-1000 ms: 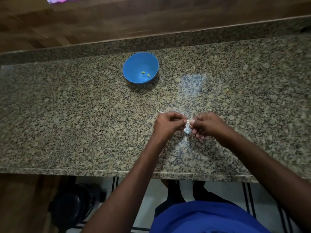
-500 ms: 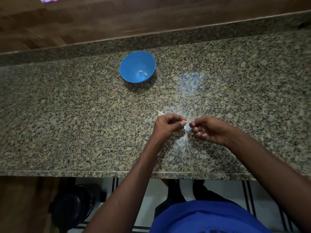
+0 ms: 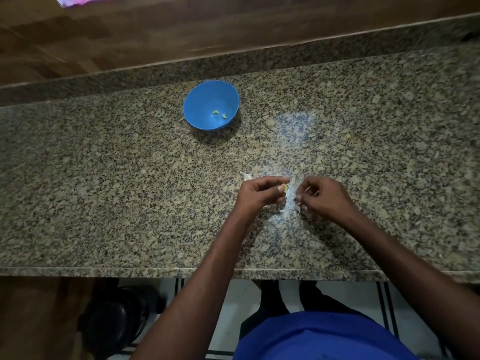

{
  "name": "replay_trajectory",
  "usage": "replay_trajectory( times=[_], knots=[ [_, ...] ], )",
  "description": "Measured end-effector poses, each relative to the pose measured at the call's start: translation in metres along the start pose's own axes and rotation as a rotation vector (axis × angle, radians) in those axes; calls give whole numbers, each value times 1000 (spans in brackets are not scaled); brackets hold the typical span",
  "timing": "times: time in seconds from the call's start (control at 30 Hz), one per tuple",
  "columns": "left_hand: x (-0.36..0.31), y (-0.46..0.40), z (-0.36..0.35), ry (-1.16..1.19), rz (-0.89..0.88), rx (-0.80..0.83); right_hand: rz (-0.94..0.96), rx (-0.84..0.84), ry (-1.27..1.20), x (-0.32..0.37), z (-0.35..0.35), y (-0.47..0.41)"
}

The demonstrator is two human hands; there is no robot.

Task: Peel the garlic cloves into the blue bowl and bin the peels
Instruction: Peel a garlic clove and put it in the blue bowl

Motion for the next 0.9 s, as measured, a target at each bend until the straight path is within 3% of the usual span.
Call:
replay_trajectory(
  times=[0.17,0.57,0.73,0.9],
  knots=[
    [-2,-1,-5,-29,-30,3,51,-23,-455,15,9,7],
    [-6,4,-9,-64,-42,-98,47,46,-566,12,6,2],
    [-6,6,-3,-295,-144,-241,1,93,-707,7,3,6],
    [-6,10,-3,-378,-137,-209,-31,118,-801,2,-1,3]
  ],
)
Point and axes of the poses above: each hand's wrist, its own y-axis away from the middle knuckle, its own z-axis out of the back of the hand, x = y × z, the point moved 4 cm from there along -y, towards the middle knuckle, and after that the axes turned 9 degrees about y, right-handed, at the moved point
